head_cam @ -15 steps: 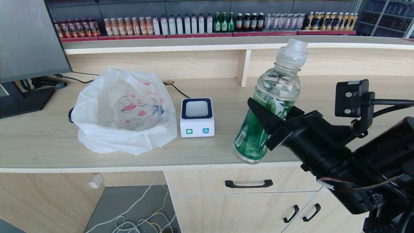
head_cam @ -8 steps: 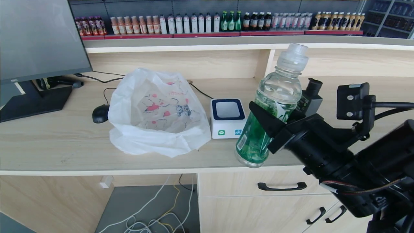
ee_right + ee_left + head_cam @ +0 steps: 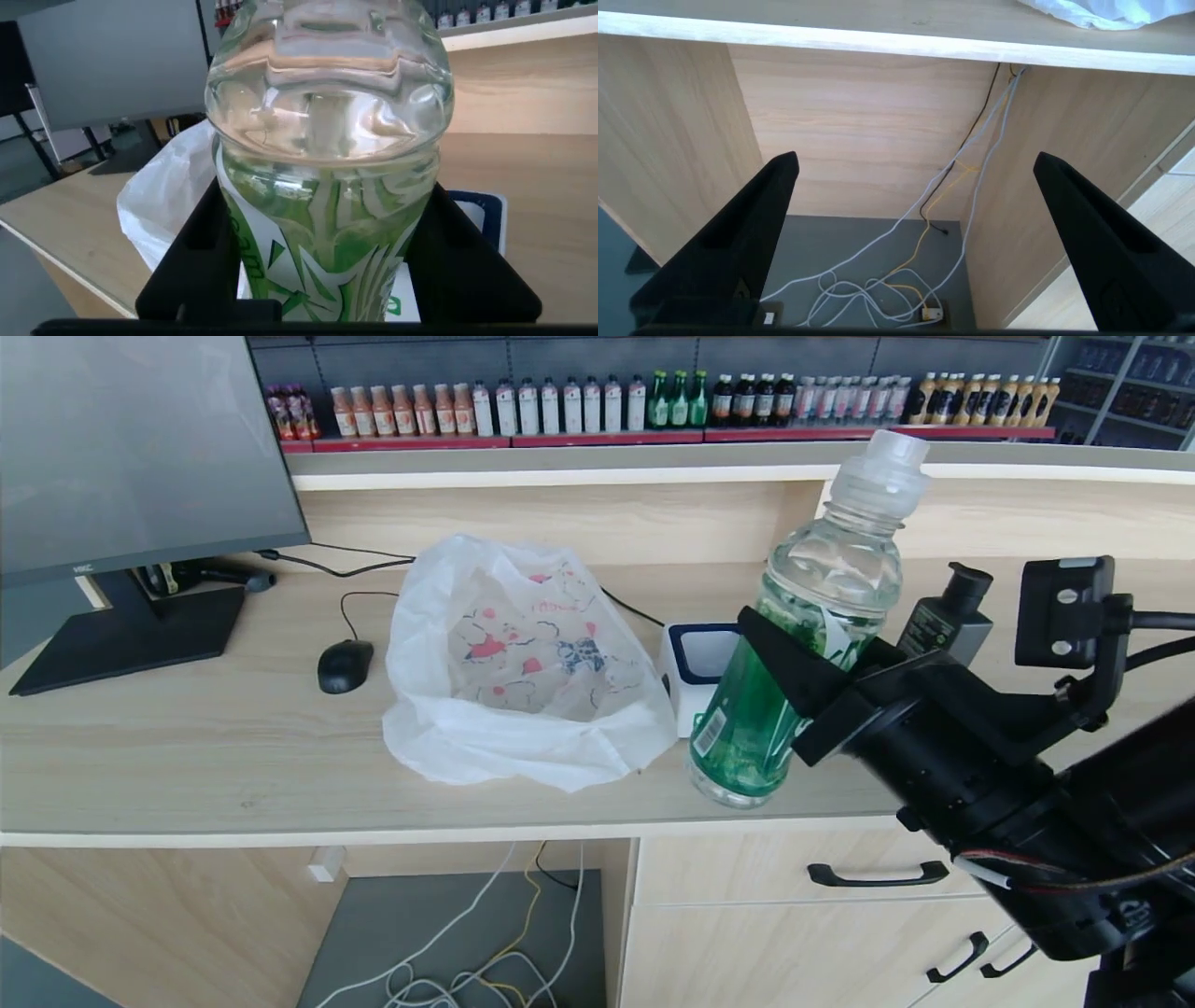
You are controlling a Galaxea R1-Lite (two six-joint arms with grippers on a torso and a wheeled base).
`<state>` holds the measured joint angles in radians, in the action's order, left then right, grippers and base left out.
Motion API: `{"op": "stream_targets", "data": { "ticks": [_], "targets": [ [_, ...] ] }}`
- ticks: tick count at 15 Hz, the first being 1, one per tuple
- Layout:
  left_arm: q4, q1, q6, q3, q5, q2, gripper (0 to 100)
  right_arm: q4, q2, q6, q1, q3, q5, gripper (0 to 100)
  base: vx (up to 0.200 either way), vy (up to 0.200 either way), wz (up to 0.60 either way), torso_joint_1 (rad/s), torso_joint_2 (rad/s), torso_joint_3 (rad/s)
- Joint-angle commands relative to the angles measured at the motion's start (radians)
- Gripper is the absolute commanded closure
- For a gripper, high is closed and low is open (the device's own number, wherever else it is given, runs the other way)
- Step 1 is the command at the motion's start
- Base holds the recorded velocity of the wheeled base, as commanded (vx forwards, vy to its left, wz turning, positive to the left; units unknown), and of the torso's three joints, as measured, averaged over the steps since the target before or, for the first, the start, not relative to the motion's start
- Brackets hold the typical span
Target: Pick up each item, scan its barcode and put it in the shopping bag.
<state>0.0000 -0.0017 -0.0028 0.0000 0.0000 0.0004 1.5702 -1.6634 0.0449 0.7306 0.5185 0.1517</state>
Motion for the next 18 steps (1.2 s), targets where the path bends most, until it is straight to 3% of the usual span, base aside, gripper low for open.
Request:
{"op": "stream_targets", "data": {
  "ticks": [1, 4, 7, 12, 16, 18],
  "targets": [
    [0.000, 0.000, 0.000, 0.000, 0.000, 0.000, 0, 0.001, 0.005, -0.025, -0.045, 0.017, 0.000, 100, 0.000, 0.000, 0.00, 0.000, 0.00, 0.000],
    [0.000, 0.000, 0.000, 0.000, 0.000, 0.000, 0, 0.001, -0.006, -0.043, -0.077, 0.032, -0.024, 100, 0.000, 0.000, 0.00, 0.000, 0.00, 0.000],
    [0.000, 0.002, 0.000, 0.000, 0.000, 0.000, 0, 0.001, -0.026, -0.126, -0.128, 0.072, -0.167, 100, 0.000, 0.000, 0.00, 0.000, 0.00, 0.000],
    [0.000, 0.000, 0.000, 0.000, 0.000, 0.000, 0, 0.001, -0.193, -0.323, -0.171, 0.437, -0.268, 100, 0.000, 0.000, 0.00, 0.000, 0.00, 0.000],
    [0.000, 0.000, 0.000, 0.000, 0.000, 0.000, 0, 0.001, -0.263, -0.528, -0.183, 0.597, -0.388, 100, 0.000, 0.000, 0.00, 0.000, 0.00, 0.000],
    [0.000, 0.000, 0.000, 0.000, 0.000, 0.000, 0, 0.001, -0.276, -0.586, -0.192, 0.617, -0.449, 100, 0.000, 0.000, 0.00, 0.000, 0.00, 0.000]
  ]
}}
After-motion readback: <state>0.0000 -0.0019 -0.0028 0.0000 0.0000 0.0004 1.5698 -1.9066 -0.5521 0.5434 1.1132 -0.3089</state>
